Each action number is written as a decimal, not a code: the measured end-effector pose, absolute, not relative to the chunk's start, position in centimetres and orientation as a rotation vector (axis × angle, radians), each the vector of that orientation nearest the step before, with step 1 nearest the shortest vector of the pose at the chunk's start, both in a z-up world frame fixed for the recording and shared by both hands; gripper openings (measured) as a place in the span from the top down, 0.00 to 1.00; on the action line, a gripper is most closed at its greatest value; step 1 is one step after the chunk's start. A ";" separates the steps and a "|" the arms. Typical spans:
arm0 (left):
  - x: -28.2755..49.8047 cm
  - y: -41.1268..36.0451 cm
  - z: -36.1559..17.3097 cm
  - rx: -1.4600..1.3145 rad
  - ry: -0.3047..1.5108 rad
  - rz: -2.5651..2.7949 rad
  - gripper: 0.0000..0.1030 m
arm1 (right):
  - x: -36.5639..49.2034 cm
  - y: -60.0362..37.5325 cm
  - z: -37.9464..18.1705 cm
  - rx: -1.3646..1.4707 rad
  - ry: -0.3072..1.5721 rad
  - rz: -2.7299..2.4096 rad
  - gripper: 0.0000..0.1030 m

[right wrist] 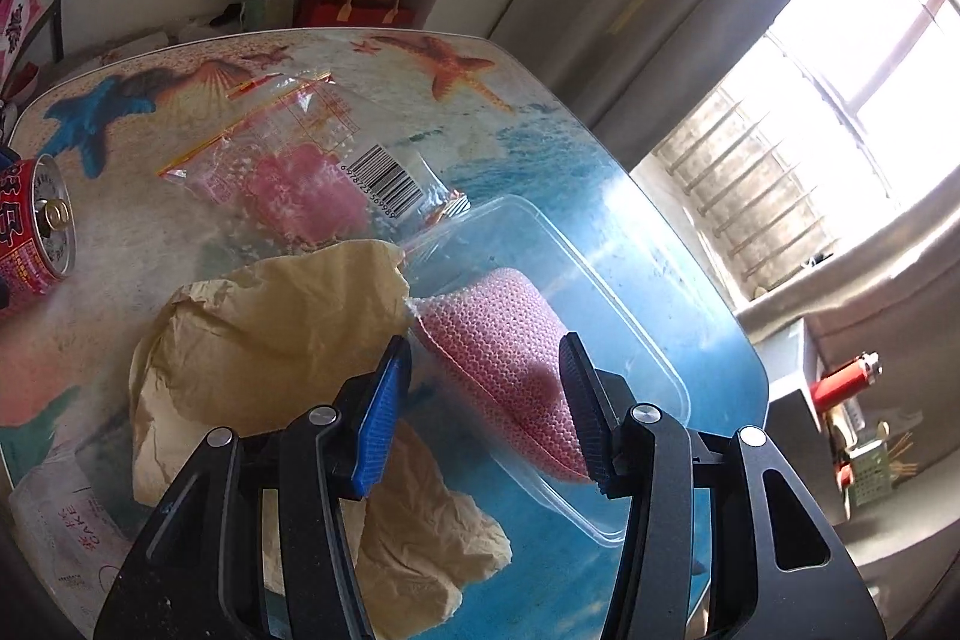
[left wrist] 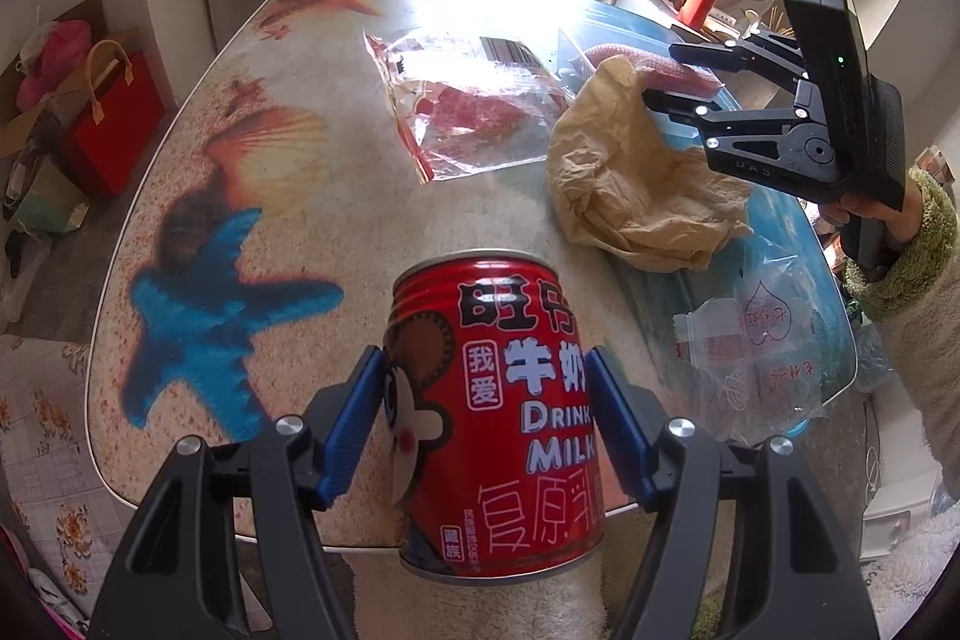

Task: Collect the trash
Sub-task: 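Hold the red can in the left tool while the right tool grasps the pink sponge, then lift the pink sponge out of its tray with the right tool, then carry the can and sponge over the blue wastebasket with both tools, then open the left tool over the basket while the right tool drops the sponge, then bring both tools back to the table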

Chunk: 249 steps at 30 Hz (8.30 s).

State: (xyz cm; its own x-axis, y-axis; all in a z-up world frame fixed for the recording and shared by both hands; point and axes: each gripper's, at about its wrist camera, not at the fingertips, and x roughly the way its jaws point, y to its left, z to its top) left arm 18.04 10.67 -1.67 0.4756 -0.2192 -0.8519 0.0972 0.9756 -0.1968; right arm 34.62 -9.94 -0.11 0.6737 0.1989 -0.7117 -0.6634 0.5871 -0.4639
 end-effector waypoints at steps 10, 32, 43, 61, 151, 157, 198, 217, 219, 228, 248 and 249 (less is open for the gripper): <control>18.0 10.7 -1.7 -0.127 1.057 -0.196 0.36 | 33.9 -10.2 0.8 -0.800 0.606 0.499 0.70; 17.8 10.7 -1.8 -0.132 1.050 -0.188 0.36 | 34.9 -13.1 3.6 -0.460 0.739 0.571 0.69; 17.8 10.7 -1.8 -0.135 1.049 -0.189 0.36 | 35.5 -13.2 3.4 -0.418 0.771 0.564 0.64; 17.8 10.7 -1.8 -0.133 1.048 -0.192 0.36 | 34.8 -11.6 2.9 -0.447 0.768 0.652 0.43; 15.1 -33.5 1.4 0.062 1.198 -1.051 0.38 | 6.3 -53.5 -2.2 0.442 0.660 -0.276 0.85; 17.0 -41.3 -6.8 0.093 1.378 -0.972 0.38 | 7.2 -57.5 -8.0 0.640 0.724 -0.275 0.85; 10.0 -27.9 2.9 0.089 1.065 -1.083 0.24 | 3.8 -59.0 -13.4 0.726 0.860 -0.503 0.50; 10.1 -7.7 5.8 -0.049 0.814 -0.657 0.17 | 8.6 -42.5 3.7 0.277 0.708 -0.244 0.08; 10.2 -5.1 5.8 -0.079 0.801 -0.603 0.17 | 10.0 -40.7 4.8 0.241 0.705 -0.209 0.08; 10.4 2.8 4.3 -0.208 0.782 -0.411 0.15 | 14.6 -30.8 7.5 0.048 0.688 -0.118 0.08; 16.3 6.9 1.8 -0.233 0.826 -0.338 0.13 | 19.3 -20.0 5.7 0.056 0.790 0.144 0.08; 17.0 6.7 1.7 -0.233 0.831 -0.341 0.13 | 19.5 -19.8 5.6 0.060 0.796 0.152 0.08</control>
